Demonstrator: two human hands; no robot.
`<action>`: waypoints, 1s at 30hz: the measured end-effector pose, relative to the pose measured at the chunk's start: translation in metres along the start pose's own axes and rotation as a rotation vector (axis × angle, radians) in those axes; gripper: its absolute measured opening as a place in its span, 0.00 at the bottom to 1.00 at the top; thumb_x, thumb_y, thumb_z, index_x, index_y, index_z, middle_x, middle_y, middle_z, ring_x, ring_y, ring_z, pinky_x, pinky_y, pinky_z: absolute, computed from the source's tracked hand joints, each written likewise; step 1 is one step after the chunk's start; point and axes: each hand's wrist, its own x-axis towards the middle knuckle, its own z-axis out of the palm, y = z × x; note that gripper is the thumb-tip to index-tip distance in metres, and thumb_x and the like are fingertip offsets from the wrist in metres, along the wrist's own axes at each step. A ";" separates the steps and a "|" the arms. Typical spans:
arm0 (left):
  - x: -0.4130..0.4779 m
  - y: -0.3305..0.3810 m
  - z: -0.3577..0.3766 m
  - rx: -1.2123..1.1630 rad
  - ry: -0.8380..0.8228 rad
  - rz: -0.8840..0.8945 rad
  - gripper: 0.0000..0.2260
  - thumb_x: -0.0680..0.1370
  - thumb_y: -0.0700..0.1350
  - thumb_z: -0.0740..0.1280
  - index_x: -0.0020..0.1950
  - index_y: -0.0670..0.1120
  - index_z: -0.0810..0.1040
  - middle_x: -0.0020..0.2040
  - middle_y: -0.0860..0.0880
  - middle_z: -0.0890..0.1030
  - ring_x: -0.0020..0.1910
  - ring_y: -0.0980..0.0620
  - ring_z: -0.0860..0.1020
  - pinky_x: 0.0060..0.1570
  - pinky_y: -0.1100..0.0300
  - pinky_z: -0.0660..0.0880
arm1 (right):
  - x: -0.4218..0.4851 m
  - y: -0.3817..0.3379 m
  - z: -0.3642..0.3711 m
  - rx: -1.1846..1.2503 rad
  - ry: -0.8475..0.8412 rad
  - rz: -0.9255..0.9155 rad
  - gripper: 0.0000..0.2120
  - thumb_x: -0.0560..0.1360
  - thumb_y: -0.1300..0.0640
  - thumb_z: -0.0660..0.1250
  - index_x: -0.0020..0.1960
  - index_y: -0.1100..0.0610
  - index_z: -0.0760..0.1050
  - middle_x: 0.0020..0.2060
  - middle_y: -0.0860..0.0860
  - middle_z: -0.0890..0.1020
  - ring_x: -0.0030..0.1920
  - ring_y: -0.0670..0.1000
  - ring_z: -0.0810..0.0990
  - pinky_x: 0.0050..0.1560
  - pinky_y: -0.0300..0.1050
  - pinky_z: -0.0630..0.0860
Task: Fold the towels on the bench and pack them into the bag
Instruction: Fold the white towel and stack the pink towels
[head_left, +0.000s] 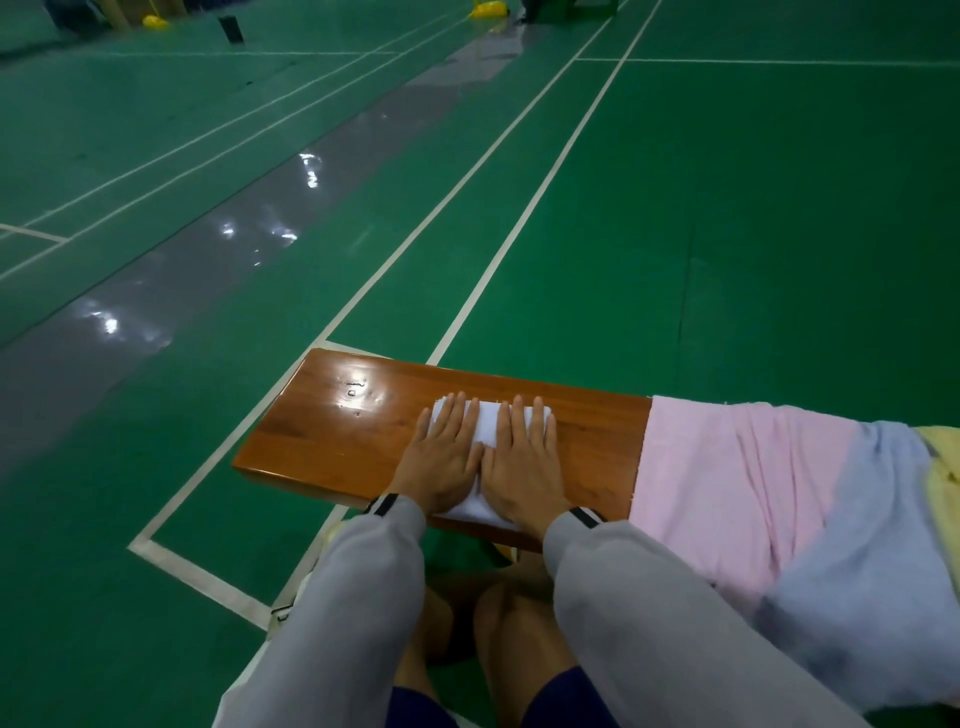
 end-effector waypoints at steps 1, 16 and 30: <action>-0.002 0.001 0.000 -0.004 -0.002 -0.004 0.35 0.81 0.60 0.29 0.84 0.43 0.43 0.84 0.42 0.46 0.83 0.44 0.43 0.80 0.41 0.47 | -0.001 0.000 0.000 0.000 -0.003 0.018 0.38 0.80 0.37 0.36 0.82 0.59 0.50 0.81 0.61 0.52 0.81 0.67 0.46 0.78 0.66 0.47; 0.033 0.044 0.001 -0.111 0.049 0.078 0.36 0.81 0.63 0.30 0.84 0.46 0.42 0.84 0.45 0.44 0.82 0.48 0.42 0.81 0.47 0.41 | 0.025 0.065 -0.007 -0.058 -0.018 0.114 0.33 0.84 0.40 0.43 0.83 0.58 0.48 0.82 0.57 0.51 0.81 0.64 0.46 0.78 0.67 0.45; 0.052 0.080 -0.041 -0.098 -0.039 0.012 0.25 0.85 0.53 0.52 0.81 0.46 0.61 0.81 0.45 0.62 0.80 0.47 0.59 0.80 0.43 0.49 | 0.009 0.105 -0.044 -0.053 -0.140 0.002 0.32 0.85 0.40 0.48 0.83 0.56 0.48 0.82 0.57 0.49 0.81 0.63 0.46 0.79 0.65 0.44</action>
